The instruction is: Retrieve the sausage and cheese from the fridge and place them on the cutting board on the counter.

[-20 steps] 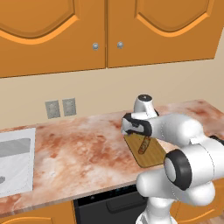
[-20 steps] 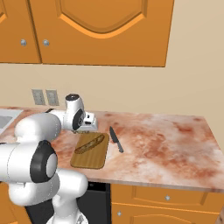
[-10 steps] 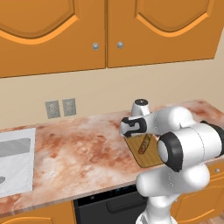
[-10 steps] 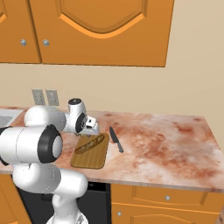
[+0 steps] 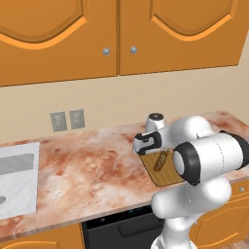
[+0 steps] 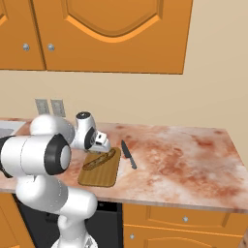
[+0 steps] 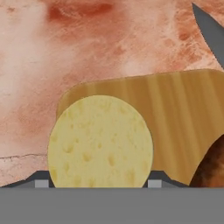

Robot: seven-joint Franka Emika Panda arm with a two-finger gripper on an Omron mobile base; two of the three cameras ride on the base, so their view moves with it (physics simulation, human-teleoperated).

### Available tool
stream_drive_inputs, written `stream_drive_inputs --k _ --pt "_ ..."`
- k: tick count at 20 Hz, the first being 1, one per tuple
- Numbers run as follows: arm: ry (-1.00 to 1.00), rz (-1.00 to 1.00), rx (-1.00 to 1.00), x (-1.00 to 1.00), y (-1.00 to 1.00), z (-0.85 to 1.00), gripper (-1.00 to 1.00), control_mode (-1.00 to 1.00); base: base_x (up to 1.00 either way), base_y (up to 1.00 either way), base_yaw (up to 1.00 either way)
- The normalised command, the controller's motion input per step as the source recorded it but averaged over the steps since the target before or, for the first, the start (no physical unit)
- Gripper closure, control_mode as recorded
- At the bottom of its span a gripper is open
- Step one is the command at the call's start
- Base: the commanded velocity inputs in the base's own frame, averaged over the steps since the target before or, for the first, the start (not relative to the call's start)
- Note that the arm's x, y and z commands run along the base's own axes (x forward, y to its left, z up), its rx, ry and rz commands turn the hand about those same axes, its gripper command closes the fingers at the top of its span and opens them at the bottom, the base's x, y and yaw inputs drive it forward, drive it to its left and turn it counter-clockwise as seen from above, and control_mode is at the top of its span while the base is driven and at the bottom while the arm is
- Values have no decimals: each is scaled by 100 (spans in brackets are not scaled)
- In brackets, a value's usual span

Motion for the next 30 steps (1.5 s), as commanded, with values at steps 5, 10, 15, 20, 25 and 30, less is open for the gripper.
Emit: stream_drive_inputs --k 5,10,15,20,25,30 --pt "0 -1 0 12 -1 0 100 -100 0 0 0" --pt "0 -1 0 17 -11 -4 100 -100 0 0 0" --pt "0 -2 0 24 -6 -11 100 -100 0 0 0" --pt "0 -2 0 2 -1 -26 100 -100 0 0 0" --pt "0 -2 0 -6 0 -25 100 -100 0 0 0" --pt "0 -1 1 -20 0 -8 100 -100 0 0 0"
